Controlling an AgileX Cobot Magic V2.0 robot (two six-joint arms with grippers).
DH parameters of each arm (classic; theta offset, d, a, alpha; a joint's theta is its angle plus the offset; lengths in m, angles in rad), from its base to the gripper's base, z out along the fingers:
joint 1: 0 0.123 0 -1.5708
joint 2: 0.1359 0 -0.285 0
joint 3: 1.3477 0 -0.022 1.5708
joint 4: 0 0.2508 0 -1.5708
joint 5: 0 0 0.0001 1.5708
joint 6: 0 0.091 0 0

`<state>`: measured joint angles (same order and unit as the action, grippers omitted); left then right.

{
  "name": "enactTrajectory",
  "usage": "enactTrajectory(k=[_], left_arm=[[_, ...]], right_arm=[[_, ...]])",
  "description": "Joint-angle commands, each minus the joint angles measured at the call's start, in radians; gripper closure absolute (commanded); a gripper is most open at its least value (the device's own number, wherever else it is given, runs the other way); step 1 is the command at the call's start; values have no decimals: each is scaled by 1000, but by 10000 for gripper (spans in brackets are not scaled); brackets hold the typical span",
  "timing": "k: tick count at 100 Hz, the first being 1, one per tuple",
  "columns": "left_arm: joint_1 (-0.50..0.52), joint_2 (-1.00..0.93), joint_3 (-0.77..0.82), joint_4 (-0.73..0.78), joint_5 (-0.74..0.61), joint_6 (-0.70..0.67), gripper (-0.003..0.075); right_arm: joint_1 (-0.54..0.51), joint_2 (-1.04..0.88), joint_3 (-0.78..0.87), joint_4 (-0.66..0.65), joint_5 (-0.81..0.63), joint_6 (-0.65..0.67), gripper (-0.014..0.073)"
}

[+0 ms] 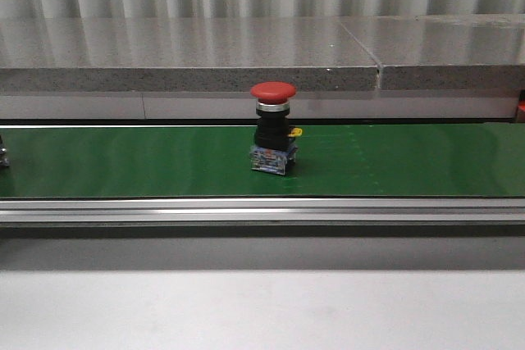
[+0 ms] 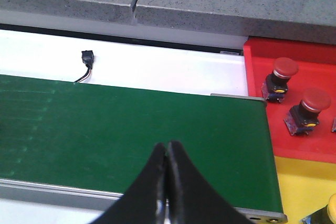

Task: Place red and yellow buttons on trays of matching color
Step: 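Lower the yellow-capped button onto the belt start and open the left gripper, then lower the right gripper onto the red button arriving at the belt end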

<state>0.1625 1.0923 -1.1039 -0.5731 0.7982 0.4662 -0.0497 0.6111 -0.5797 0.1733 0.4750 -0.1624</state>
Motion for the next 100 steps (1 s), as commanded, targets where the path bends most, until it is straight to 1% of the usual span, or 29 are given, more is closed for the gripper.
enactTrajectory(k=[1,14,23,34,52,61,68,75,82,89,100], left_arm=[[-8,-61,-7,-56,-62,26,164],[-32,-132,73,-58,-142,59,166],[-81,-192,153,-53,-239,75,166],[-149,-267,246,9,-341,75,166],[-245,-407,401,56,-425,75,166],[-257,-472,470,56,-450,73,172],[-257,-510,511,53,-450,51,192],[-257,-536,540,53,-446,19,232],[-257,-550,561,53,-439,12,295],[-257,-551,574,53,-434,12,372],[-257,-551,574,49,-430,12,526]], right_arm=[[2,-4,-26,5,-71,-11,661],[2,-4,-26,5,-71,-11,661],[2,-4,-26,5,-71,-11,661],[2,-4,-26,5,-71,-11,661],[2,-4,-26,5,-71,-11,661],[2,-4,-26,5,-71,-11,661],[2,-4,-26,5,-71,-11,661],[2,-4,-26,5,-71,-11,661],[2,-4,-26,5,-71,-11,661],[2,-4,-26,5,-71,-11,661],[2,-4,-26,5,-71,-11,661]])
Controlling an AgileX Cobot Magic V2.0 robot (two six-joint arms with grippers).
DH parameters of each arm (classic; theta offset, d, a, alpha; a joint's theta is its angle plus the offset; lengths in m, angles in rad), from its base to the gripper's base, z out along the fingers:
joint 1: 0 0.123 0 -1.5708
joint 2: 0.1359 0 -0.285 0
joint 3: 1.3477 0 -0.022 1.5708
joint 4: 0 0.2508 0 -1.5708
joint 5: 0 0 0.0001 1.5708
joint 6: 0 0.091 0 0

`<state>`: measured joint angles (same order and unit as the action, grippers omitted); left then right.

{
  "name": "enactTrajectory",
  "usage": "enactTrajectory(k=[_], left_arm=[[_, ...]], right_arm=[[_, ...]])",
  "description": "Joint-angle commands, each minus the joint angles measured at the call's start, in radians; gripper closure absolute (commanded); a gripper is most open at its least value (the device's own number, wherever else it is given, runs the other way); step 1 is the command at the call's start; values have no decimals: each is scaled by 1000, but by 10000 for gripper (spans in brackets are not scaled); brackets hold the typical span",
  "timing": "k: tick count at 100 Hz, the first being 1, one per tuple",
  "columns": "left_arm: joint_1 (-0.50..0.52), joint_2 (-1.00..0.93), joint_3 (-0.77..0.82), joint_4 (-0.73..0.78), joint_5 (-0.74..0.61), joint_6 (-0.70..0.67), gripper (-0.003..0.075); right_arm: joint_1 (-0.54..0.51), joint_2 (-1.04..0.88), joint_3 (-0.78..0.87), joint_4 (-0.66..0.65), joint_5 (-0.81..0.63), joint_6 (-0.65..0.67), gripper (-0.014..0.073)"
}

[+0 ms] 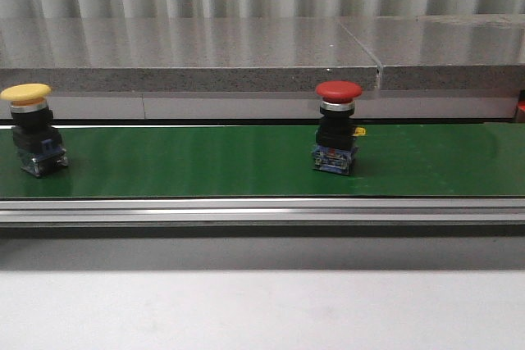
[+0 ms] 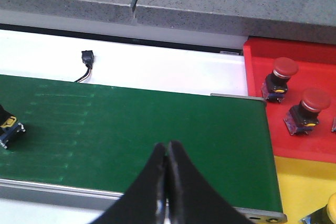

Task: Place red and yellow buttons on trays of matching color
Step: 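Lower the right gripper onto the red button arriving at the belt end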

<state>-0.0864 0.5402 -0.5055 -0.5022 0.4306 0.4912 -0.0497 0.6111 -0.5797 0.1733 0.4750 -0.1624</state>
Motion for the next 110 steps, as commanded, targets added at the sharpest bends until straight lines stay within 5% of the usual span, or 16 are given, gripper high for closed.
enactTrajectory(k=[1,14,86,98,110], left_arm=[[-8,1,-25,-22,-62,-13,547],[-8,1,-25,-22,-62,-13,737],[-8,1,-25,-22,-46,-13,740],[-8,1,-25,-22,-46,-13,740],[-8,1,-25,-22,-46,-13,740]], right_arm=[[2,-4,-26,5,-71,-11,661],[2,-4,-26,5,-72,-11,661],[2,-3,-25,5,-57,-11,654],[2,-3,-25,5,-27,-11,525],[2,-3,-25,5,6,-11,211]])
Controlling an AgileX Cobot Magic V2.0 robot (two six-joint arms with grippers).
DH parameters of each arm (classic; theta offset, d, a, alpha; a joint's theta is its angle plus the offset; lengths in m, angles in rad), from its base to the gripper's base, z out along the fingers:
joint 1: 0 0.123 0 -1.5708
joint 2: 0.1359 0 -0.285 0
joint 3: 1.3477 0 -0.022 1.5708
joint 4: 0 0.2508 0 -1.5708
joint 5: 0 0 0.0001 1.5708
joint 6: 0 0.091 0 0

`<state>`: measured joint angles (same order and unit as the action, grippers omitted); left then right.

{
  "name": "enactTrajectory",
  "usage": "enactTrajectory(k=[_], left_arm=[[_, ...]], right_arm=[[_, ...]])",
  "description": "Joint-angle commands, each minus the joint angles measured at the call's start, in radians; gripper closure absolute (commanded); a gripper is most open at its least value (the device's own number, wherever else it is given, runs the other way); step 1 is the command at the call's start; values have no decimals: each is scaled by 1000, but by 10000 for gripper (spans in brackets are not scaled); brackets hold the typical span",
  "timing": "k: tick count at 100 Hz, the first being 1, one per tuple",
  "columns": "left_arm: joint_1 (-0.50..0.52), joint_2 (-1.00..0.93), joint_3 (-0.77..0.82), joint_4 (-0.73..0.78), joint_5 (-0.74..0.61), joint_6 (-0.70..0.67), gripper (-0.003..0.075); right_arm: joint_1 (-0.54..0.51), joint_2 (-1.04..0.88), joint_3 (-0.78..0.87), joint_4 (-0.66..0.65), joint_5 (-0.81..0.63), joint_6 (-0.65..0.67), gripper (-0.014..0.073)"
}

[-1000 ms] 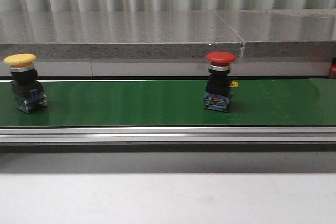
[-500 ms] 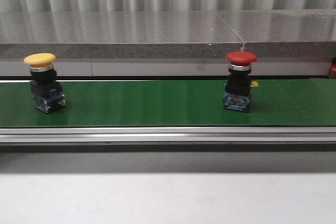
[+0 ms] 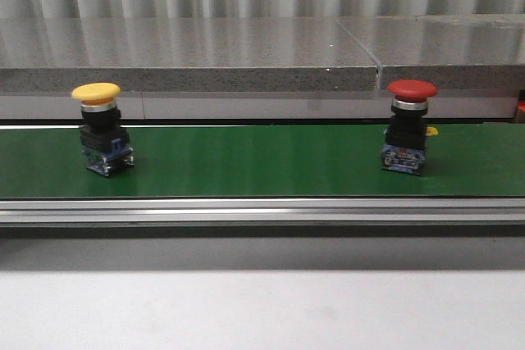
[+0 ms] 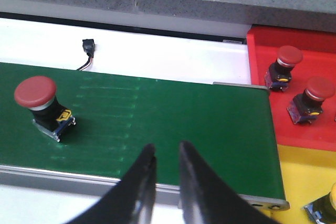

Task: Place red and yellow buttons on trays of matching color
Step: 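Lower the right gripper onto the red button arriving at the belt end, then lift the red button and lower it into the red tray, opening the right gripper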

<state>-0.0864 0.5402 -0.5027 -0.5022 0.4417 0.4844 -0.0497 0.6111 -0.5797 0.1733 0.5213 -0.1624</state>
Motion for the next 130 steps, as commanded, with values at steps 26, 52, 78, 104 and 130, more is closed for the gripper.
enactTrajectory(k=[26,52,78,104,130], left_arm=[[-8,1,-28,-22,-57,-6,740],[-8,1,-28,-22,-57,-6,740],[-8,1,-28,-22,-57,-6,740],[-8,1,-28,-22,-57,-6,740],[-8,1,-28,-22,-57,-6,740]], right_arm=[[4,11,-30,10,20,-11,-41],[88,194,-113,11,77,-50,-41],[165,481,-223,11,75,-63,-41],[171,690,-337,11,68,-63,-41],[171,797,-412,11,68,-63,92]])
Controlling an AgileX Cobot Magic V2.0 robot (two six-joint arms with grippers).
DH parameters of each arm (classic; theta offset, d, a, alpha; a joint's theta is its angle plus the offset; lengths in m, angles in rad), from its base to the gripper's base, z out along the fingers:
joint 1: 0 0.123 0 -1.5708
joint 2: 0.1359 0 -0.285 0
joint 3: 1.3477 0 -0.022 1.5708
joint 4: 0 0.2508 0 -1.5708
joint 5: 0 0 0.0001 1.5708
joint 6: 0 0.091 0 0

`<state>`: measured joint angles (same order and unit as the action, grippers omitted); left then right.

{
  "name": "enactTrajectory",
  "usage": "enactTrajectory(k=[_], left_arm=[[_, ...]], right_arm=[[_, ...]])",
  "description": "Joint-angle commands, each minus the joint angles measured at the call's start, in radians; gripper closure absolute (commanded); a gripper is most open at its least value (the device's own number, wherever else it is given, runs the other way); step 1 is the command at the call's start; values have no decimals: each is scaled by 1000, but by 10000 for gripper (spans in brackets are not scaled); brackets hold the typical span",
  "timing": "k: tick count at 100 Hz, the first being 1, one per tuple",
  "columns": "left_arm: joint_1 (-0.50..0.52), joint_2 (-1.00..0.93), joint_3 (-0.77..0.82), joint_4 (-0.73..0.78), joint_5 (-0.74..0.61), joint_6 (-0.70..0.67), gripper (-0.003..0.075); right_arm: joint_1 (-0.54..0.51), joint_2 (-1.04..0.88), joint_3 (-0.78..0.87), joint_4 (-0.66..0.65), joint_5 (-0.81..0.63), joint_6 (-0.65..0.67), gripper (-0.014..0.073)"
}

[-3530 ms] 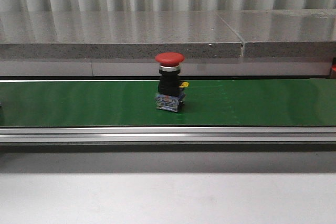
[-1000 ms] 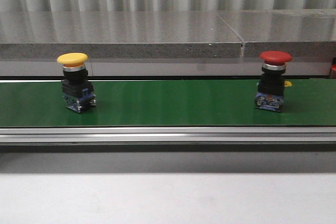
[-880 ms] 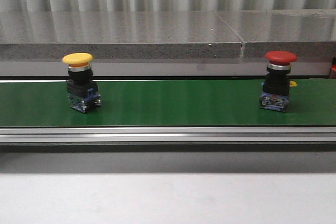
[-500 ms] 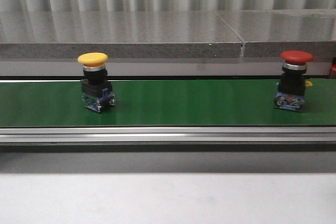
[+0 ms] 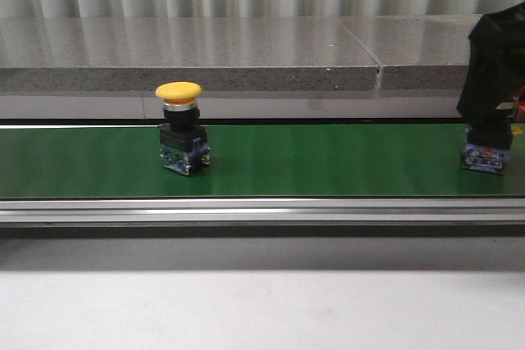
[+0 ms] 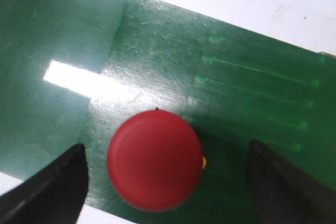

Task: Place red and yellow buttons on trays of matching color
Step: 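Lift the red button and lower it into the red tray, opening the right gripper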

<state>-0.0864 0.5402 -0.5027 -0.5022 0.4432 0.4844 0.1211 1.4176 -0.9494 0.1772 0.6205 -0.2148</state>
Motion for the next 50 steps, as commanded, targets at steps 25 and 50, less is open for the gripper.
enactTrajectory(k=[25,50], left_arm=[[-8,1,-28,-22,-58,-6,740],[-8,1,-28,-22,-58,-6,740]], right_arm=[[-22,-7,-71,6,30,-10,522],[-225,-7,-273,6,173,-10,522]])
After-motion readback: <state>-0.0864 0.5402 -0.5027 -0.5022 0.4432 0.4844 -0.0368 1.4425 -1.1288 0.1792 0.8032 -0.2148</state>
